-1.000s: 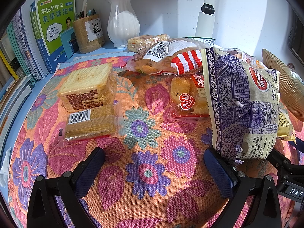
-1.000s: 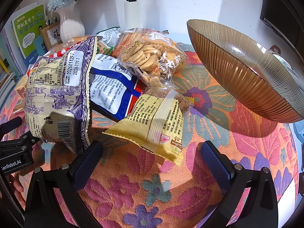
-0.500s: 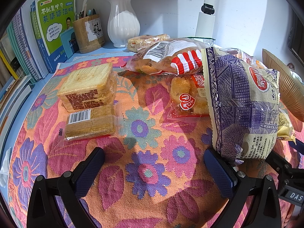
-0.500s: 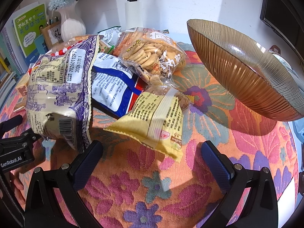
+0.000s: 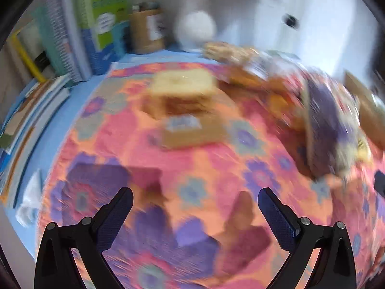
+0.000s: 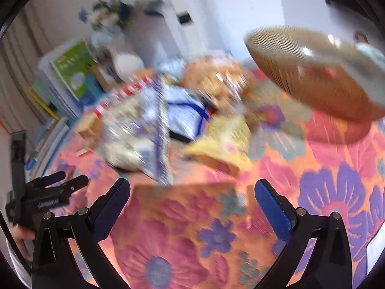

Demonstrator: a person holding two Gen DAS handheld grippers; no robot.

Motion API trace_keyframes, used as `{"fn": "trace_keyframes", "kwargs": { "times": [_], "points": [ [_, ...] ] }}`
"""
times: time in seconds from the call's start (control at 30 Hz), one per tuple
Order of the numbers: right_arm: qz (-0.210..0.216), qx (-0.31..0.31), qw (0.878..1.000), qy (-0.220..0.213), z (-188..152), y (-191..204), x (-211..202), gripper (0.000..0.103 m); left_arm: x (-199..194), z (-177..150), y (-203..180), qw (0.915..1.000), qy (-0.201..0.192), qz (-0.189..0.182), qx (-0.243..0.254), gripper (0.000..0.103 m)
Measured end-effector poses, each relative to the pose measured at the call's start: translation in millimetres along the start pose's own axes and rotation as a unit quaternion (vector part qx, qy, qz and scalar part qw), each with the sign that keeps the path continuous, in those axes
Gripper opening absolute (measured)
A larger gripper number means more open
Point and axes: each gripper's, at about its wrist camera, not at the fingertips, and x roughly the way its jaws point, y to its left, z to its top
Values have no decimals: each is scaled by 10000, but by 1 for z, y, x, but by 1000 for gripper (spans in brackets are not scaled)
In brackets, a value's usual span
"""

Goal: Organize snacks
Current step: 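Grasp the purple-printed snack bag with the right tool while the left tool grasps the barcoded bread pack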

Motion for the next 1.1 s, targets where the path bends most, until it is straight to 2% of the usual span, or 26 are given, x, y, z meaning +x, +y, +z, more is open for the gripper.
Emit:
{"fn": "trace_keyframes", "kwargs": {
  "times": [0.07, 0.17, 0.27, 0.37, 0.47, 0.7, 0.8, 0.83, 0.87, 0.9, 0.97, 1.0, 1.1],
  "points": [
    [148, -268, 9994, -162, 6, 17, 0, 103, 0, 14, 15, 9997, -18, -47, -238, 103],
    [470, -242, 9985, -166, 14, 38, 9, 103, 2, 39, 27, 9985, -100, -239, -478, 103],
    [548, -191, 9982, -171, 26, 54, 28, 103, 11, 54, 23, 9985, -57, -320, -436, 103],
    [615, -15, 9980, -135, 28, 57, 40, 103, 27, 56, 22, 9983, 90, -341, -455, 103],
    [506, 120, 9985, -158, 26, 57, 54, 103, 43, 49, 17, 9978, 263, -383, -473, 103],
    [651, 289, 9975, 16, 27, 52, 67, 103, 50, 38, -7, 9995, -186, 181, -190, 103],
    [804, 376, 9960, -68, 25, 47, 63, 103, 49, 35, -8, 9992, -247, 216, -207, 103],
    [918, 352, 9951, -133, 24, 47, 60, 102, 47, 34, -7, 9990, -307, 206, -233, 98],
    [1036, 284, 9939, -233, 22, 47, 55, 95, 42, 32, -6, 9987, -418, 111, -254, 89],
    [1092, 211, 9932, -334, 20, 48, 50, 79, 38, 32, -5, 9983, -531, -32, -250, 63],
    [1313, 96, 9904, -413, 18, 51, 45, 50, 36, 30, -4, 9978, -592, -151, -265, 62],
    [1491, 107, 9881, -369, 17, 50, 46, 49, 35, 31, -4, 9976, -609, -180, -286, 62],
    [1574, 175, 9866, -404, 15, 48, 44, 46, 30, 31, 0, 9959, -737, -358, -372, 61]
  ]
}}
